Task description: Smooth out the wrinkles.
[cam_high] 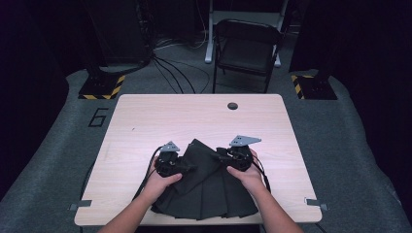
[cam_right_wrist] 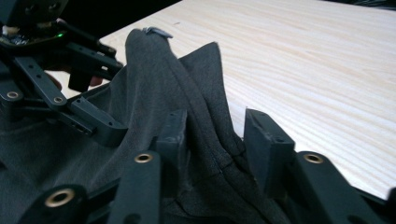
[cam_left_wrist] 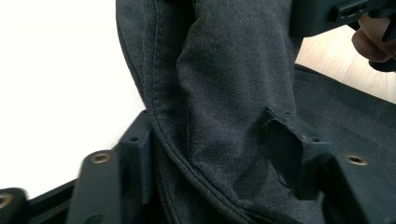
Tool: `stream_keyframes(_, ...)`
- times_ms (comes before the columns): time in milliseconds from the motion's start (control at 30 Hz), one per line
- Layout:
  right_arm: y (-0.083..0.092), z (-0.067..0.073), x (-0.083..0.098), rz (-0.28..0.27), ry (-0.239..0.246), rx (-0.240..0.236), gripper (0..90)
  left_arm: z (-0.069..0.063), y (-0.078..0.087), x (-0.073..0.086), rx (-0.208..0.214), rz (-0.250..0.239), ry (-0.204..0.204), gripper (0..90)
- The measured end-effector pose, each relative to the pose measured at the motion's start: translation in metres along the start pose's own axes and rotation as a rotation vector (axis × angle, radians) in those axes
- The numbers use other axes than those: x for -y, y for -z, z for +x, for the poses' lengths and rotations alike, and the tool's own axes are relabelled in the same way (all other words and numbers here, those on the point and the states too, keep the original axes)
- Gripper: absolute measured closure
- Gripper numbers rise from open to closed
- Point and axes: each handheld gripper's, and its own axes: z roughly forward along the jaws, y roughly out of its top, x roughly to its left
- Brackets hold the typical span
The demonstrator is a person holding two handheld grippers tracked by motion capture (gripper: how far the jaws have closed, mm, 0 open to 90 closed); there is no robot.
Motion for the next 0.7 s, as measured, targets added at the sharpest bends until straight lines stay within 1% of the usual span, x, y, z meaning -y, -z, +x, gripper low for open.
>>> stream_keyframes(67,0.003,0.0,-0.001,-0.015,-0.013,0.01,55.2,0.0,0.002,-0.001,-0.002,-0.009,-0.003,46.1)
stream_keyframes(100,0.004,-0.001,-0.002,-0.02,-0.011,0.013,54.4,-0.001,0.003,-0.001,0.0,-0.024,0.005,48.1)
stream_keyframes(167,0.01,-0.001,-0.005,-0.029,-0.026,0.021,51.6,-0.001,0.005,-0.002,-0.003,-0.034,0.004,56.0)
stream_keyframes(233,0.013,-0.001,-0.006,-0.016,-0.027,0.031,50.2,-0.002,0.007,-0.002,-0.006,-0.04,-0.004,59.3)
stream_keyframes(267,0.015,-0.001,-0.006,-0.004,-0.019,0.033,49.5,-0.003,0.008,-0.003,-0.007,-0.046,-0.009,62.7)
stream_keyframes(300,0.016,0.0,-0.006,0.008,-0.015,0.041,49.3,-0.004,0.009,-0.004,-0.004,-0.059,-0.01,64.8)
stream_keyframes(333,0.019,0.002,-0.006,0.024,-0.001,0.055,49.0,-0.004,0.01,-0.004,-0.005,-0.065,-0.017,67.9)
stream_keyframes(400,0.024,0.005,-0.005,0.032,0.014,0.061,48.4,-0.006,0.012,-0.007,-0.008,-0.077,-0.023,72.3)
stream_keyframes(467,0.031,0.012,-0.004,0.043,0.046,0.072,48.1,-0.007,0.014,-0.01,-0.001,-0.088,-0.03,76.9)
stream_keyframes(567,0.038,0.022,-0.001,0.046,0.07,0.073,47.1,-0.01,0.018,-0.018,-0.003,-0.095,-0.048,80.3)
stream_keyframes(633,0.04,0.029,0.001,0.042,0.081,0.069,47.0,-0.01,0.02,-0.025,0.003,-0.1,-0.061,81.2)
stream_keyframes(700,0.039,0.037,0.004,0.044,0.082,0.055,46.9,-0.011,0.022,-0.033,0.003,-0.103,-0.08,81.7)
